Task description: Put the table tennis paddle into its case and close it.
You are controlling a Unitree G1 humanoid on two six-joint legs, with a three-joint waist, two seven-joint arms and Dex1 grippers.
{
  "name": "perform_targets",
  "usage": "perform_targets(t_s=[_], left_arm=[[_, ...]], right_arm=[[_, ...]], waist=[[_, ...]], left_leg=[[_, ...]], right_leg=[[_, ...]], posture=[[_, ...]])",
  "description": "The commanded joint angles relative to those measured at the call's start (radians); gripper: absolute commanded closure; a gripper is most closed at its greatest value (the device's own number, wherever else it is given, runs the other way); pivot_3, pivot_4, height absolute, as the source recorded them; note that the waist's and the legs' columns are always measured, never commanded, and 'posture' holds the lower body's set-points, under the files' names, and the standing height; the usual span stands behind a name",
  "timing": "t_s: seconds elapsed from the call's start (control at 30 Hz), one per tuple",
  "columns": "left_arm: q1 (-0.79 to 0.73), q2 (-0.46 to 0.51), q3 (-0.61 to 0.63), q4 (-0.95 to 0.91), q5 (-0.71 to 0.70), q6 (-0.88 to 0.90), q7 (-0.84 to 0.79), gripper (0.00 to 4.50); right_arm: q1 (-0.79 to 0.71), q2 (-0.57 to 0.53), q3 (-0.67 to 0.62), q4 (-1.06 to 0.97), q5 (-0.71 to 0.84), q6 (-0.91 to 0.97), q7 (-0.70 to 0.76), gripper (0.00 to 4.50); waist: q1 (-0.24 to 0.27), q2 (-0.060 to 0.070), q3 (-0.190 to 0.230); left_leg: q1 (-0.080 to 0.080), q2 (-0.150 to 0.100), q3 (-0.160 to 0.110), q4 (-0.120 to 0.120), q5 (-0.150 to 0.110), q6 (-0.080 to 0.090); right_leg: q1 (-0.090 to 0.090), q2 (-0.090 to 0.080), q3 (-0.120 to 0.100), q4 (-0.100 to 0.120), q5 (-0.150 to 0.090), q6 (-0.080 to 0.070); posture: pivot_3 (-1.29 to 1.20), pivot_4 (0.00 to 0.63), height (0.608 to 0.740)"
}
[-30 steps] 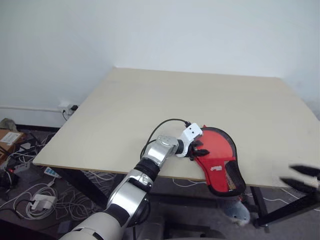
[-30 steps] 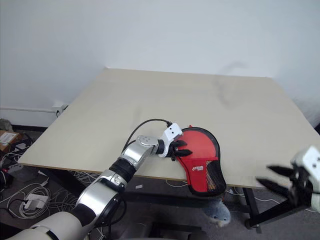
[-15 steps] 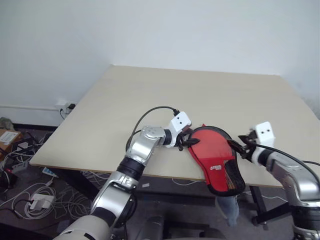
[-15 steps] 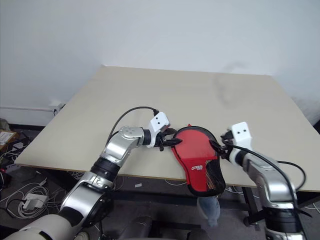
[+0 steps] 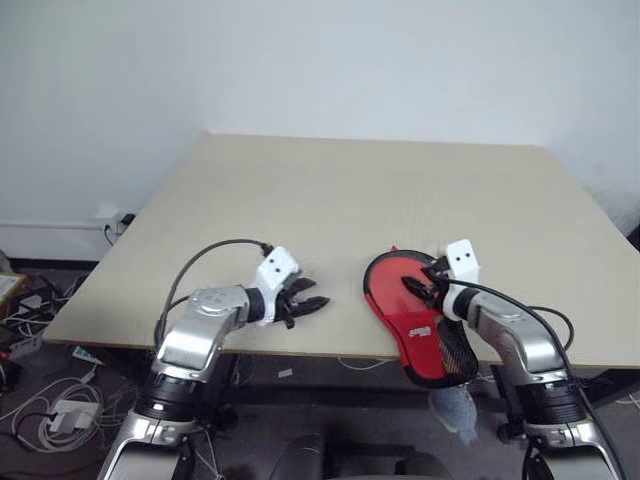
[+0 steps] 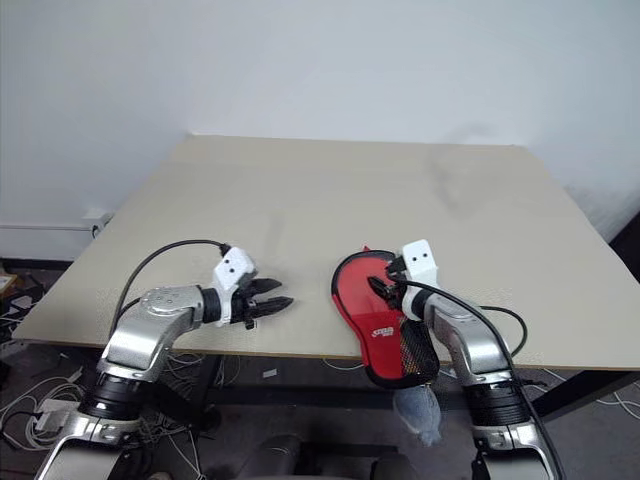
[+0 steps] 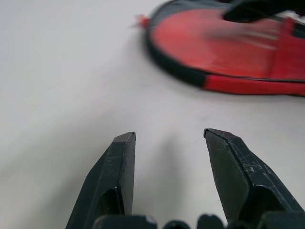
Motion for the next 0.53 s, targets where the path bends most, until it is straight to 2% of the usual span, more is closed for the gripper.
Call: perform_targets(t_s=[0.03,0.33,0.53], left_arm=[[-0.019,0.021,0.047,0.024,-0.014,-0.042,0.029,2.11],[-0.015,0.022,0.068,0.09,-0.009,-0.08,0.103,2.11],[0.042,0.032,0.062,0.039,-0.02,-0.065,0.116,2.11]], right_arm=[[-0.047,0.012,-0.001,-0.017,-0.009,-0.023,-0.006,1.78],[-0.113,-0.001,-0.047,-0.019,0.019,0.028,-0.003,1.78],[-0.128,0.005,-0.07,0.008,0.013,0.067,-0.026,1.78]], waist=[[-0.002,0.0,0.0],[-0.003,0.0,0.0],[-0.005,0.0,0.0]], left_leg=[[0.0,0.0,0.0,0.0,0.0,-0.001],[0.001,0.001,0.0,-0.003,0.002,-0.003],[0.001,0.001,0.001,-0.003,0.001,-0.004]], right_leg=[[0.0,0.0,0.0,0.0,0.0,0.0],[-0.001,0.002,0.0,0.001,0.0,0.0],[-0.002,0.002,0.001,0.001,0.0,0.0]], posture=[[0.0,0.0,0.715],[0.0,0.0,0.715],[0.0,0.0,0.715]])
